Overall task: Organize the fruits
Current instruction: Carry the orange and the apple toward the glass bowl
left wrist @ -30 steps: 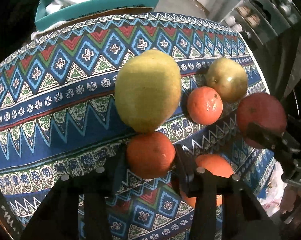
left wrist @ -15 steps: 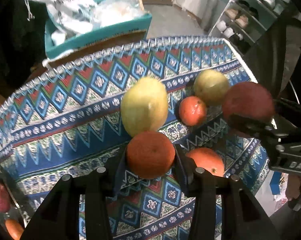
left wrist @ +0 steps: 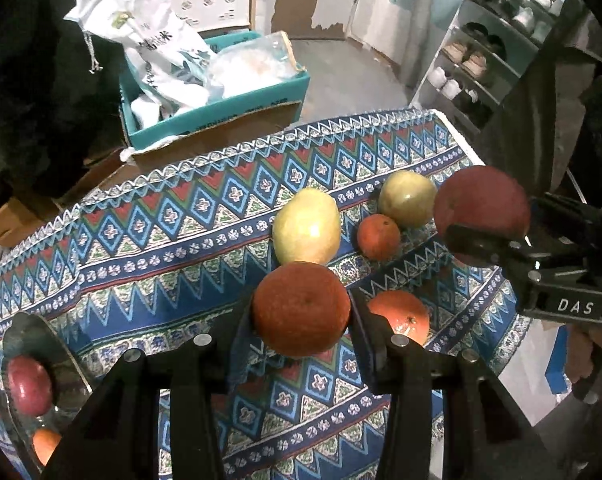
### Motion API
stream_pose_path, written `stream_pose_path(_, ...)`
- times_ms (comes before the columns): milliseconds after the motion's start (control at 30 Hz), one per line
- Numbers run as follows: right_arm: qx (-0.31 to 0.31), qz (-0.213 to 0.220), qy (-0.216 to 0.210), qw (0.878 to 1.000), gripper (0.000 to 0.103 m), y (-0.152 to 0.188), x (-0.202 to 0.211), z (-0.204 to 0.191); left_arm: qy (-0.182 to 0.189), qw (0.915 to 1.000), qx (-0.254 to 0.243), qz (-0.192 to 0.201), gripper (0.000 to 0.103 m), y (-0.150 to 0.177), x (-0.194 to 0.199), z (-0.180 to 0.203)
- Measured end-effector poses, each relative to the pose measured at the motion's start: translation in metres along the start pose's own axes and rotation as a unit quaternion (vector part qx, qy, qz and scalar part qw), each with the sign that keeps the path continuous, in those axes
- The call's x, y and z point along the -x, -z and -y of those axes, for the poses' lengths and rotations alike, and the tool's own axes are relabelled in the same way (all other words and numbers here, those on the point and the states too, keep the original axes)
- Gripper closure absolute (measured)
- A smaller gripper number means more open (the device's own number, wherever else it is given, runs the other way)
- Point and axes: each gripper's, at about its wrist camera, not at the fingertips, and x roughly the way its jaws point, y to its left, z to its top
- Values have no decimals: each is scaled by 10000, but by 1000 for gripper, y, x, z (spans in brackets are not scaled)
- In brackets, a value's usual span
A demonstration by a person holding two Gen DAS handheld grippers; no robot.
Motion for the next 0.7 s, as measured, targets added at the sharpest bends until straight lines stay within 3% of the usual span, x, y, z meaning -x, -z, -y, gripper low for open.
stream_pose_path(700,463,528,-310,9970,27,-14,57,-60,23,9984,336,445,57,17,81,-31)
